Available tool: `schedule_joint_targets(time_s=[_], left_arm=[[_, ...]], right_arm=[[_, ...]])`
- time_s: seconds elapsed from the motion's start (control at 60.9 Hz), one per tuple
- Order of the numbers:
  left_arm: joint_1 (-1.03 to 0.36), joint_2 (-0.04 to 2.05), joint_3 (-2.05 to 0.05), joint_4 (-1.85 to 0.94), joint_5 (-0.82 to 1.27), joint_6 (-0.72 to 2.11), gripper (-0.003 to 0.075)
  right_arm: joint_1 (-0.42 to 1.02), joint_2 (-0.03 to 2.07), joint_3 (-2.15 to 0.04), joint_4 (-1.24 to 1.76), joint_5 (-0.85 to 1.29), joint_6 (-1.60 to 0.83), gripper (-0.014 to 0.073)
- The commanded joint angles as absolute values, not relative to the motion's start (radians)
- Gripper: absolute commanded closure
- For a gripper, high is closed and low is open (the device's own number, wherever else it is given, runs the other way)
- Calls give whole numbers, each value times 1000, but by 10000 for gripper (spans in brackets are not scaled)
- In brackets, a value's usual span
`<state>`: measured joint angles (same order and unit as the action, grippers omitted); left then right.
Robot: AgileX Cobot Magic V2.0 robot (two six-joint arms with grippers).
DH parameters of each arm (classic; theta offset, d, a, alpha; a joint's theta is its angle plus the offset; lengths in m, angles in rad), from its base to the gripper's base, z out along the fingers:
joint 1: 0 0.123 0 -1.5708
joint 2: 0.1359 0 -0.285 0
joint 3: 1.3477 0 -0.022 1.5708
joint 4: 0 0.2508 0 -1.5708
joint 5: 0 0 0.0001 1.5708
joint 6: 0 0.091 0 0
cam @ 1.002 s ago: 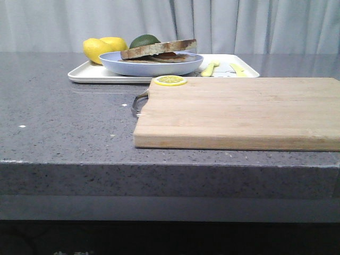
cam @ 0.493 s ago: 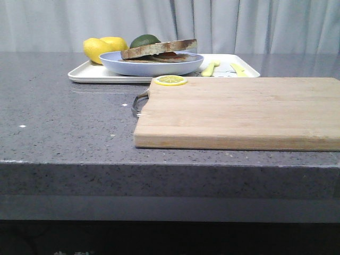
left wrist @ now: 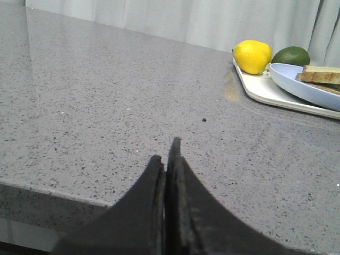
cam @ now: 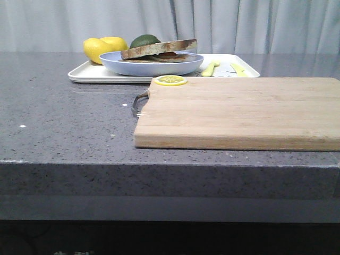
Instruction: Place bread and move sandwich to tray
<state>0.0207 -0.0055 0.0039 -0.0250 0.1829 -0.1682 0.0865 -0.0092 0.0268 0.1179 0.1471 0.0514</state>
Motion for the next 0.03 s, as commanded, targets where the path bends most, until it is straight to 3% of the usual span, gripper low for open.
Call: schedule_joint_targets(time_s=[0.0, 0.016], left_arm=[[20, -25, 5, -31, 99, -179, 741], [20, -25, 5, -31, 99, -179, 741]], right_arm=[[82, -28, 25, 118, 70, 48, 654], [82, -28, 25, 118, 70, 48, 654]])
